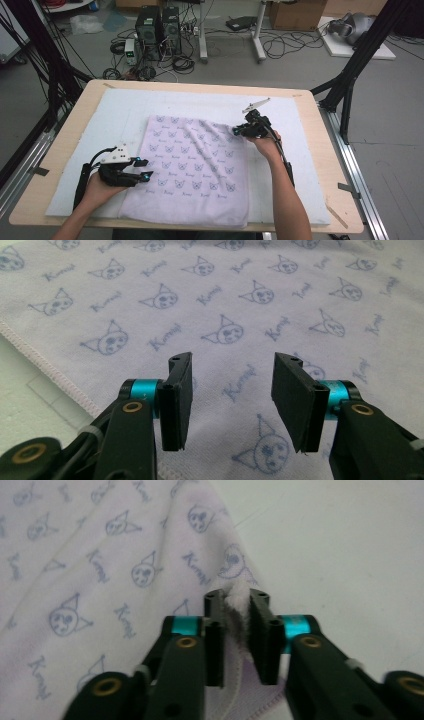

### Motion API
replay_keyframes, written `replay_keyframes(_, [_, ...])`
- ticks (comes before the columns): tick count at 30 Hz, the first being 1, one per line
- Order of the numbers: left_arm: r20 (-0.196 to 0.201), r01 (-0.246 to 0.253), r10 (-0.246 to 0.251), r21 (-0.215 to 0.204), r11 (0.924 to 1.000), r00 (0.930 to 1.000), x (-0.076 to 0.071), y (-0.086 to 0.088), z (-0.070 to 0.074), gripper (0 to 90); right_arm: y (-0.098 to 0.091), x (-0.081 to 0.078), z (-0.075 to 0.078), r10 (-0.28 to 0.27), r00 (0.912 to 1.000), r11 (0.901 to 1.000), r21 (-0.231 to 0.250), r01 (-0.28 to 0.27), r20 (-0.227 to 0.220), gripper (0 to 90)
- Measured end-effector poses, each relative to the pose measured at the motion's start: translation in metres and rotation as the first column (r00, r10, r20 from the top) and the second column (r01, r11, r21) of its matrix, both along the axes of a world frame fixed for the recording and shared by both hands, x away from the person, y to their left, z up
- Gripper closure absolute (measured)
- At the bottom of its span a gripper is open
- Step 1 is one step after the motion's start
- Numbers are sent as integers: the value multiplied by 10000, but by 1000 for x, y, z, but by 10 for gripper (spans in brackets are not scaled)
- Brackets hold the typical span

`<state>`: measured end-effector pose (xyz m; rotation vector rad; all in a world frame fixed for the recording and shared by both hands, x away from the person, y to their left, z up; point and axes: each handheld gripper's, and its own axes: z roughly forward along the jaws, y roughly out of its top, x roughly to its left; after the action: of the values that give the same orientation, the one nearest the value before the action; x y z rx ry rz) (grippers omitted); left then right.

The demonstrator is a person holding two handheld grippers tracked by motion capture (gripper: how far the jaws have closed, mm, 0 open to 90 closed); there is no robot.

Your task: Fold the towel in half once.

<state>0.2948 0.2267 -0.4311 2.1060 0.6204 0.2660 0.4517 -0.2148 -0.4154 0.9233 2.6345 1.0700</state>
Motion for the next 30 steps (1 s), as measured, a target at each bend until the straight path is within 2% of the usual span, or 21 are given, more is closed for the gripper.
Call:
replay_keyframes(1, [-17,-47,47,0,10000,10000,0,1,0,512,3,-2,1,257,9997,9997,44,-257,16,836])
replay_keyframes(3, [-2,-47,47,10,10000,10000,0,3,0,511,9,-9,-3,770,9970,9965,-313,-769,10,836])
replay_keyframes(4, [3,-99,99,15,9999,10000,-1,3,0,511,12,-12,-6,1043,9943,9926,-602,-1055,-223,829])
replay_keyframes(5, [1,-137,137,-12,9999,9999,-1,4,0,510,14,-15,-7,1243,9917,9897,-678,-1262,-314,799])
replay_keyframes(7, [8,-119,119,-14,9999,9999,-1,5,0,509,14,-18,-4,1256,9914,9917,-226,-1265,-361,752])
replay_keyframes(8, [10,-123,123,-1,9999,9999,-1,5,0,509,14,-20,1,1308,9912,9914,-43,-1309,-227,745])
replay_keyframes(9, [20,-121,121,19,9999,9999,-1,4,0,507,13,-21,6,1352,9908,9908,55,-1352,54,742])
replay_keyframes(13, [23,-106,106,-14,9999,9999,0,2,0,500,13,-18,22,1110,9927,9934,224,-1121,474,732])
replay_keyframes(15, [29,-117,117,-18,9999,9999,-1,2,1,499,11,-11,24,931,9953,9949,353,-940,259,736])
replay_keyframes(17, [51,-131,130,17,9999,9999,-1,3,1,498,11,-7,24,872,9961,9956,322,-876,153,782])
replay_keyframes(18, [55,-156,156,22,9999,9999,-1,3,1,498,12,-6,22,880,9961,9958,274,-878,-52,792])
replay_keyframes(19, [71,-172,171,13,9999,9998,-1,4,1,498,15,-6,19,948,9953,9955,-11,-949,-172,820])
replay_keyframes(20, [67,-185,185,4,9998,9998,-1,5,1,497,18,-7,17,944,9954,9942,-510,-951,-165,829])
replay_keyframes(21, [80,-197,197,-19,9998,9998,-1,6,1,497,19,-9,14,953,9954,9927,-736,-956,-84,831])
replay_keyframes(23, [93,-238,238,-30,9997,9997,-1,7,2,497,19,-14,9,1054,9944,9918,-721,-1057,-77,839])
replay_keyframes(25, [75,-218,218,-19,9998,9997,-1,6,1,496,15,-15,5,847,9964,9912,-1026,-835,77,841])
replay_keyframes(27, [79,-181,181,11,9998,9998,-1,5,1,496,5,-13,8,244,9986,9949,-987,-197,468,840])
replay_keyframes(28, [88,-190,190,34,9998,9998,-1,5,1,496,-1,-12,13,-143,9954,9956,-913,230,943,836])
replay_keyframes(29, [86,-174,174,55,9998,9998,-1,5,1,495,-7,-10,16,-563,9903,9959,-631,647,1272,836])
replay_keyframes(30, [87,-192,192,48,9998,9998,-1,4,1,495,-12,-7,18,-870,9869,9939,-557,953,1357,827])
